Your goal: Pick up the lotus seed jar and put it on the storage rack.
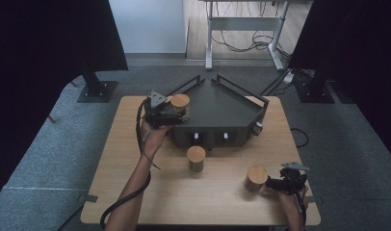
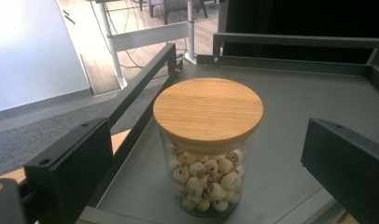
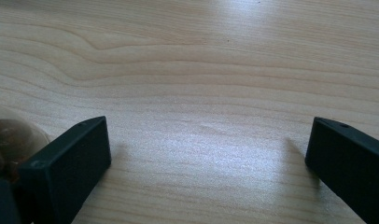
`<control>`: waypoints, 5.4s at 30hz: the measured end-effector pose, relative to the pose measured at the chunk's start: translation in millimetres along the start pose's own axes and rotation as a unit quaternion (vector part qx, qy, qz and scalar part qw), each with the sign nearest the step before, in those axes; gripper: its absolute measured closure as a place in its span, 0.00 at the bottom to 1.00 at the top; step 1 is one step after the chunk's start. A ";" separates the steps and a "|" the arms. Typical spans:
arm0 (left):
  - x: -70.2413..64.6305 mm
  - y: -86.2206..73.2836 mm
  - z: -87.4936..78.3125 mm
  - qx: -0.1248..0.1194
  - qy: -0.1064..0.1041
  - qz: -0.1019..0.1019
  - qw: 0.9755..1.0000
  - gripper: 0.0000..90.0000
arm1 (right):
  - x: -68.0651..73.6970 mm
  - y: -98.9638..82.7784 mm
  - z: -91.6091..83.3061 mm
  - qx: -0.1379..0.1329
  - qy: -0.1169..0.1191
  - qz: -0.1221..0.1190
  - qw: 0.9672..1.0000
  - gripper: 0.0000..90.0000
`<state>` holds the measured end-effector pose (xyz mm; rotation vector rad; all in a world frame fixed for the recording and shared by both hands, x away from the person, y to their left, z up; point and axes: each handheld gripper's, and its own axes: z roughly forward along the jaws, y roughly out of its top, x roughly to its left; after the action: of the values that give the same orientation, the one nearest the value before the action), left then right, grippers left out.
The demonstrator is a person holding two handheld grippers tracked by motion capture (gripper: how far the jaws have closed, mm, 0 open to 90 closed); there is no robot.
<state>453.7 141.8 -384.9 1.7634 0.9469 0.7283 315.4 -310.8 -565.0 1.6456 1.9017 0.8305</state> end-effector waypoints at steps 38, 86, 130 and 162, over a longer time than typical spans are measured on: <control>2.7 -15.7 -32.4 -0.009 -0.005 -0.004 1.000 0.03 | 0.2 0.2 0.2 0.000 0.000 0.000 1.000 0.00; 2.0 -44.0 -81.6 -0.013 -0.006 0.000 1.000 0.04 | 0.8 0.6 0.5 0.000 -0.001 0.000 1.000 0.00; 3.7 -91.0 -121.7 -0.016 -0.008 -0.042 0.999 0.04 | 0.8 0.6 0.5 0.000 -0.001 0.001 1.000 0.00; 7.8 -142.3 -145.6 0.008 0.019 -0.060 0.998 0.04 | 0.8 0.6 0.5 0.000 -0.001 0.001 1.000 0.00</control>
<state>300.9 249.2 -466.2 1.6967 1.0767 0.6805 316.0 -309.9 -565.0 1.6477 1.8996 0.8291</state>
